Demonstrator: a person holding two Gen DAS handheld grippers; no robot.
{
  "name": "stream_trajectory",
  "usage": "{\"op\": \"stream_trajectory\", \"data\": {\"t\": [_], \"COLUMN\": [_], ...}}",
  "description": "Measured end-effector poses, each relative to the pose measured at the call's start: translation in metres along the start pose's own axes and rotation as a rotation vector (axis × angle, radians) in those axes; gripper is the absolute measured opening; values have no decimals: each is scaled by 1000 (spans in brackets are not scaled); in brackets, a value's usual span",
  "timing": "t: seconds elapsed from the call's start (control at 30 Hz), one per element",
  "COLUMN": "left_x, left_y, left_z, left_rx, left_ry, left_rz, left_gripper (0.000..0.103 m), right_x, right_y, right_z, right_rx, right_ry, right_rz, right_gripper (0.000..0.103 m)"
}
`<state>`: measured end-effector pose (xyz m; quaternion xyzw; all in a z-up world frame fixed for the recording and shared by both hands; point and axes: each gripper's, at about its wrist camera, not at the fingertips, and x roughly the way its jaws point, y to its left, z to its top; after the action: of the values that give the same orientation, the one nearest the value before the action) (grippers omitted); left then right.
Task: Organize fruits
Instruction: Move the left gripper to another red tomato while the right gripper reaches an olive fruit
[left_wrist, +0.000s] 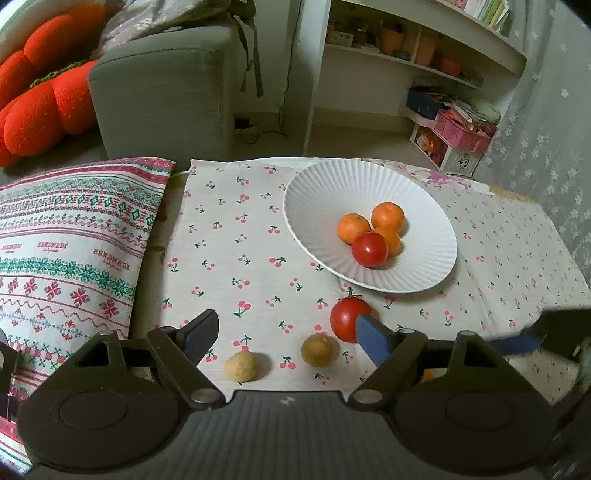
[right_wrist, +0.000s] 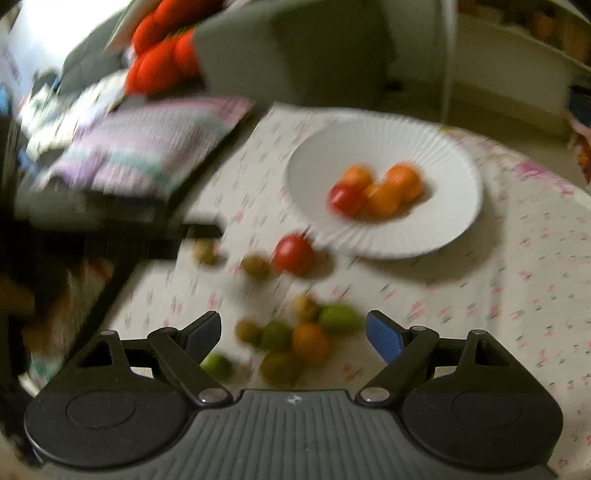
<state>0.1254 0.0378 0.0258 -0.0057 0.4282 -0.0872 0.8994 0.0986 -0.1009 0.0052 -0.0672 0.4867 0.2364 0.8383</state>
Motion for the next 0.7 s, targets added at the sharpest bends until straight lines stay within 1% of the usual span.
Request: {"op": "stream_trajectory", "data": {"t": [0.1,0.2,0.23,0.4,0.43,0.53,0.63,0.7], "left_x": [2,6,8,19,20,23,26,28], "left_y": [-3,-6,-7,-12,-12,-12,-15,-16], "left_z": [0,-1,-2,-4,-4,-4,-4,-5], "left_rx": [4,7,9,16,14,10,14,19], "left_ry": [0,0,2,26,27,28,30,29], "left_rz": [-9,-20,-25,-42,-42,-48,-47,-47], "left_gripper": [76,76,76,76,76,76,76,76], "right_x": [13,21,22,31,31,36,44,47], "right_y": [13,19,19,9,8,5,4,5], "right_z": [-7,-11,-12,-12,-13,-15,-18,-19], "right_rx": [-53,-78,-77,-9,-7,7,28,24], "right_ry": [45,63,65,78,78,81,97,94], "right_rz": [3,2,0,-6,-15,-21,-22,-33], "right_gripper": [80,75,75,64,65,63,51,40]}}
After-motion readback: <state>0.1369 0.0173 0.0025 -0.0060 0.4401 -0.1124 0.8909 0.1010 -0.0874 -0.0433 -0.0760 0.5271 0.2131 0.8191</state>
